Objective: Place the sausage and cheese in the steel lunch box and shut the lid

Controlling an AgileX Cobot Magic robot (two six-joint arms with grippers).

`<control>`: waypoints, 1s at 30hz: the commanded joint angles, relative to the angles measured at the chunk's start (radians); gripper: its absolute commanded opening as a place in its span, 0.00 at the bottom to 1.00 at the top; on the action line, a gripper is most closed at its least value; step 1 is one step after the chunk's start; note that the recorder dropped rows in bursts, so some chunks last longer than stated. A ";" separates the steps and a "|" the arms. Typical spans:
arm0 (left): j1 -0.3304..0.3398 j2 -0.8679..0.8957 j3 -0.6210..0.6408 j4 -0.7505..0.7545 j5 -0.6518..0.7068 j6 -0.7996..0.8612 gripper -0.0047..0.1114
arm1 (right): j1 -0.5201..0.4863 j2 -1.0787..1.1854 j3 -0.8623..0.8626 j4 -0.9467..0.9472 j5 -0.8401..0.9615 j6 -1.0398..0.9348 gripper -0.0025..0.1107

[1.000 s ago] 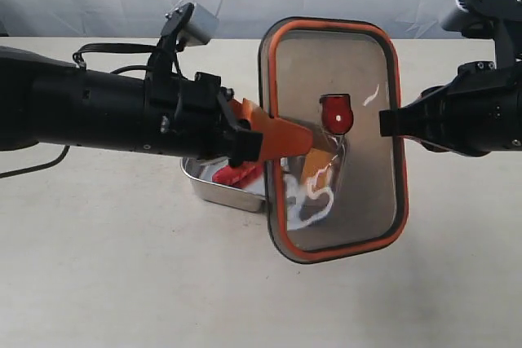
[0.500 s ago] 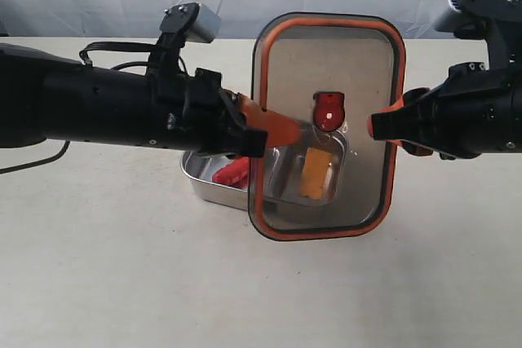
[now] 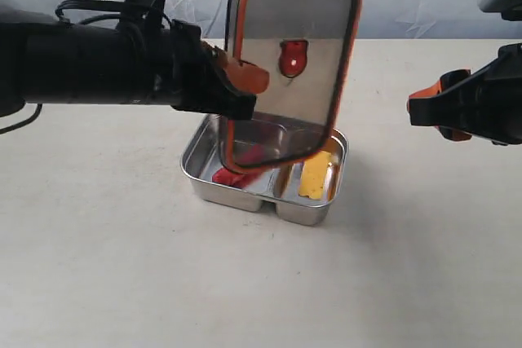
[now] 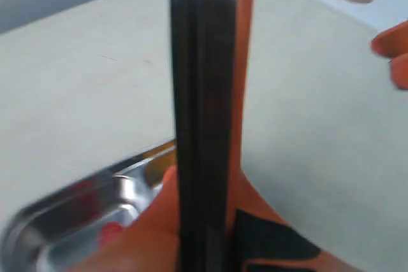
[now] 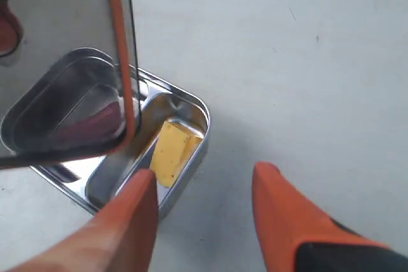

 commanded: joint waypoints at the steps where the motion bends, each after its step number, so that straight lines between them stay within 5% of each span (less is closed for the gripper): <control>1: -0.004 -0.020 -0.012 0.322 -0.237 0.003 0.04 | -0.004 -0.016 -0.004 -0.021 -0.007 0.017 0.43; 4: -0.077 0.002 -0.012 0.548 -0.388 0.003 0.04 | -0.004 -0.016 -0.004 -0.021 -0.012 0.017 0.43; 7: -0.186 0.034 -0.012 0.606 -0.631 0.057 0.04 | -0.004 -0.016 -0.004 -0.021 -0.010 0.017 0.43; 13: -0.315 0.137 0.016 0.199 -0.921 0.595 0.04 | -0.004 -0.022 -0.004 -0.054 -0.008 0.077 0.43; 25: -0.509 0.314 0.112 0.314 -1.276 0.532 0.04 | -0.004 -0.156 -0.004 -0.525 0.086 0.610 0.43; 30: -0.542 0.390 0.112 0.343 -1.316 0.521 0.04 | -0.004 -0.199 -0.004 -0.659 0.159 0.747 0.43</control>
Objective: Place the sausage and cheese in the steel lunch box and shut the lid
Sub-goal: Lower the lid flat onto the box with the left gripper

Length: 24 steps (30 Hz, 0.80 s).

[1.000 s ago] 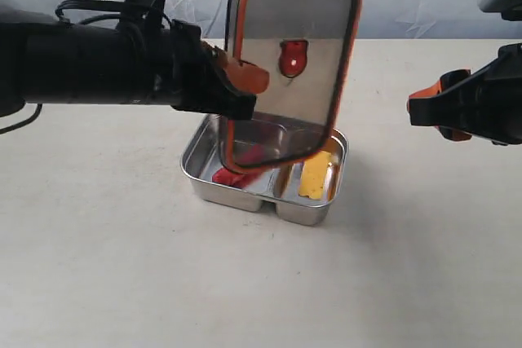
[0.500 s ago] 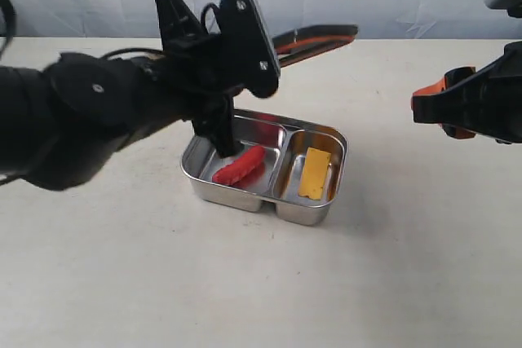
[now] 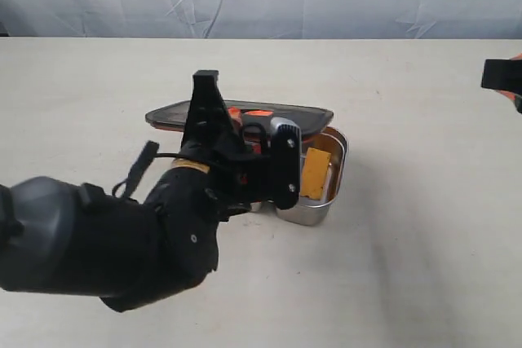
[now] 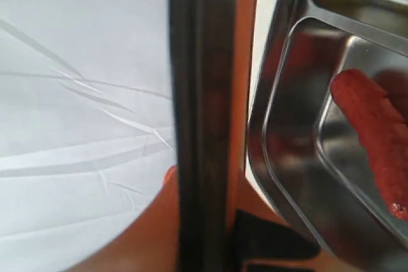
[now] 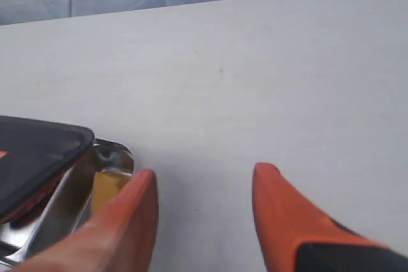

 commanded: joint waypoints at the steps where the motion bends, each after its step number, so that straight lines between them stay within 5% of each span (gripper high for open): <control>1: -0.029 0.072 0.002 0.033 -0.062 -0.020 0.04 | -0.004 -0.038 -0.004 -0.127 0.066 0.116 0.43; 13: -0.063 0.215 0.002 0.076 -0.143 -0.053 0.04 | -0.004 -0.046 -0.002 -0.127 0.083 0.119 0.43; 24: -0.092 0.219 0.002 0.096 -0.079 -0.054 0.04 | -0.004 -0.046 -0.002 -0.130 0.083 0.119 0.43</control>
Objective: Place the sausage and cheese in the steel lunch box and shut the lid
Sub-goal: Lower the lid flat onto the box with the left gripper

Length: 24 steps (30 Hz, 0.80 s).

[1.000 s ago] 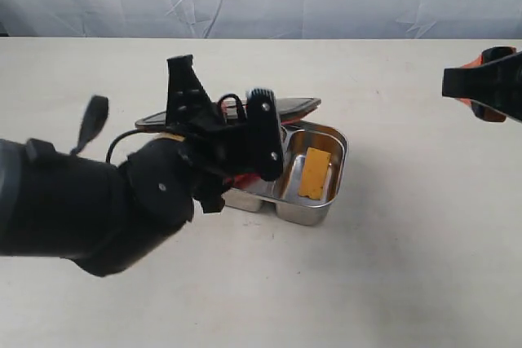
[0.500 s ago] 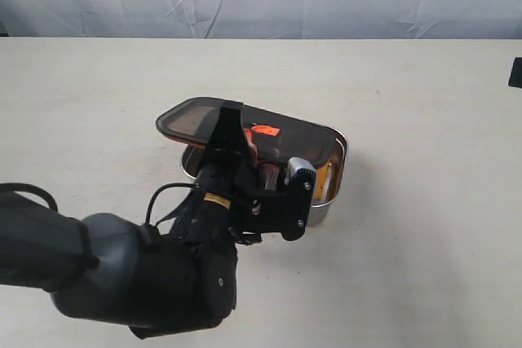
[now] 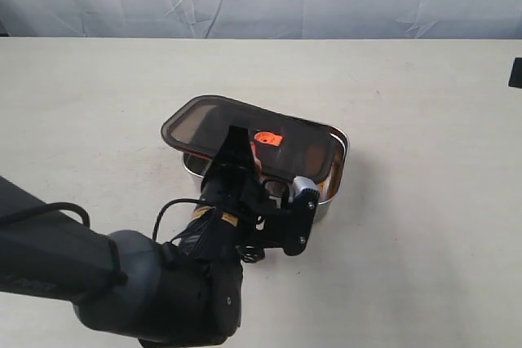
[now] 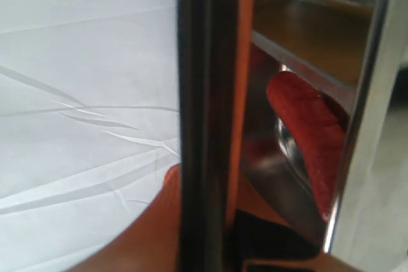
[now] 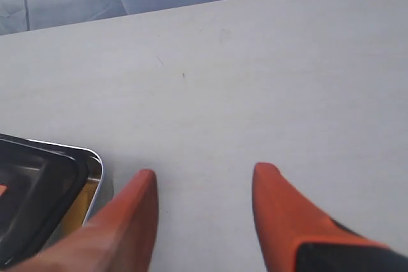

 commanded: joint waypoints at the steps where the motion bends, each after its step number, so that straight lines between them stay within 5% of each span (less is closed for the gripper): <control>1: -0.023 0.006 0.002 0.018 0.103 -0.014 0.04 | -0.004 -0.007 -0.002 -0.013 0.002 -0.001 0.43; 7: -0.023 0.006 0.002 -0.004 0.136 -0.014 0.09 | -0.004 -0.007 -0.002 -0.013 0.006 -0.001 0.43; 17: -0.023 0.006 0.002 -0.037 0.206 -0.039 0.44 | -0.004 -0.007 -0.002 -0.013 0.008 -0.001 0.43; 24: -0.023 0.006 0.002 -0.088 0.167 -0.039 0.50 | -0.004 -0.007 -0.002 -0.013 0.008 -0.001 0.43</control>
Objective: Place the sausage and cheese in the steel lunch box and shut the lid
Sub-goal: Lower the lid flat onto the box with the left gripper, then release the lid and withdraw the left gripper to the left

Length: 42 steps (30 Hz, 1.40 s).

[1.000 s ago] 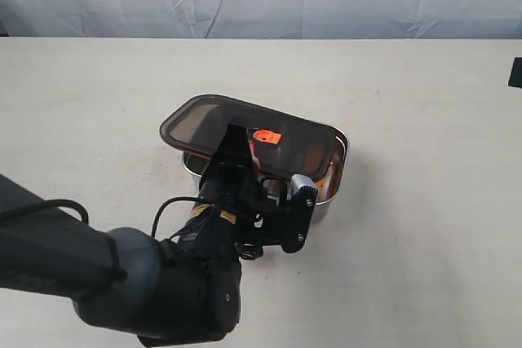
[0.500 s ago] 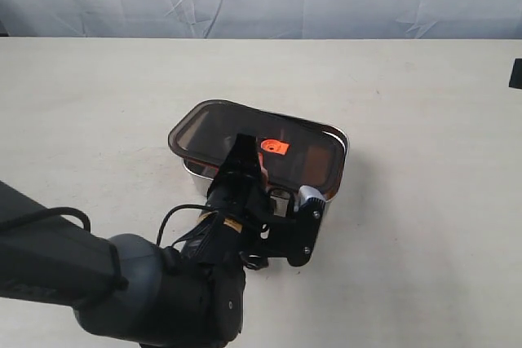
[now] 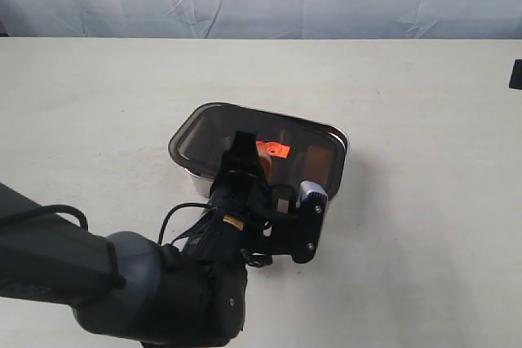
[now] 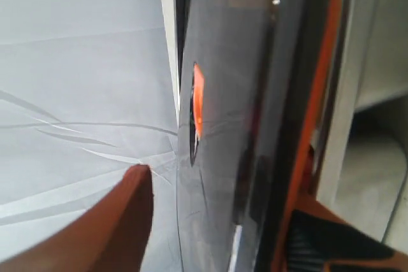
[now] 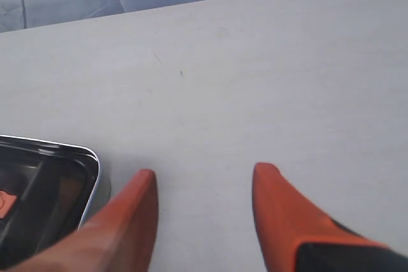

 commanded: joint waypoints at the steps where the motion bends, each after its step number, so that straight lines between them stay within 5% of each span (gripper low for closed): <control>1: -0.011 0.011 0.008 -0.093 0.063 -0.006 0.51 | -0.004 -0.007 -0.002 -0.011 0.000 -0.001 0.43; 17: -0.042 -0.016 0.008 -0.218 0.054 0.000 0.56 | -0.004 -0.006 0.000 -0.011 0.000 -0.001 0.43; 42: -0.050 -0.020 0.003 -0.215 -0.046 0.074 0.56 | -0.004 -0.006 0.006 -0.010 -0.008 -0.001 0.43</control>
